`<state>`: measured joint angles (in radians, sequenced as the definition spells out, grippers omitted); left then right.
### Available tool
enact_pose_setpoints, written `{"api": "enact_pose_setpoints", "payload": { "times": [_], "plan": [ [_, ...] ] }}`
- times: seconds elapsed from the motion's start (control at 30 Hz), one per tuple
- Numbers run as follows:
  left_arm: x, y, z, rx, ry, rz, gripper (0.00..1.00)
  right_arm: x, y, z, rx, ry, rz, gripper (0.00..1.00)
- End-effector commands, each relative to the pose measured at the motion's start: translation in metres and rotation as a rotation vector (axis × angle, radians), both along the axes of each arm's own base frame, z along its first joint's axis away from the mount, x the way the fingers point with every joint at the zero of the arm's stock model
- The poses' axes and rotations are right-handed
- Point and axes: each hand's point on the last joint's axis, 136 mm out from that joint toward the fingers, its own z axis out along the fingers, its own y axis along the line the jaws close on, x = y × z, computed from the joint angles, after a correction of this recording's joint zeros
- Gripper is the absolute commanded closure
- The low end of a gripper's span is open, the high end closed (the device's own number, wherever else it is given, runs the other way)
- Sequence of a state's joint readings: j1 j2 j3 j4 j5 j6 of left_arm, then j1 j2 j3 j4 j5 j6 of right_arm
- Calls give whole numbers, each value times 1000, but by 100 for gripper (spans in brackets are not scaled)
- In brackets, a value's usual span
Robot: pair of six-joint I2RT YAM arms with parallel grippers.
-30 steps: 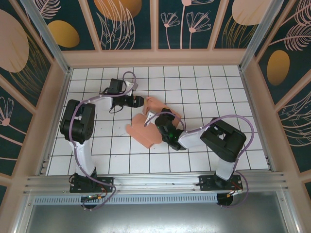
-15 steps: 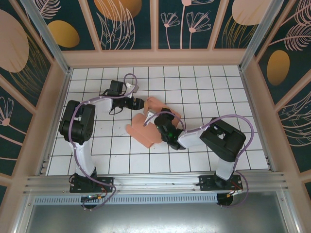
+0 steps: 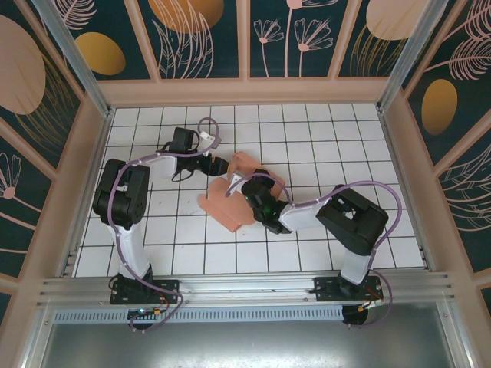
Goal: Fold the paper box
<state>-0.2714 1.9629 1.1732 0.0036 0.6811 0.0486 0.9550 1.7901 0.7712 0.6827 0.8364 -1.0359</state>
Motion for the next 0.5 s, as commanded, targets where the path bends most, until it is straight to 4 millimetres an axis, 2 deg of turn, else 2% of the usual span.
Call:
{"api": "enact_pose_setpoints", "payload": {
  "times": [0.0, 0.13, 0.47],
  "plan": [
    [-14, -12, 20, -50, -70, -119, 35, 7, 6, 2, 31, 4, -15, 100],
    [-20, -14, 19, -53, -67, -148, 35, 8, 8, 1, 31, 8, -14, 100],
    [-15, -16, 10, -51, -24, -129, 44, 8, 11, -3, 13, 24, -7, 100]
  ]
}}
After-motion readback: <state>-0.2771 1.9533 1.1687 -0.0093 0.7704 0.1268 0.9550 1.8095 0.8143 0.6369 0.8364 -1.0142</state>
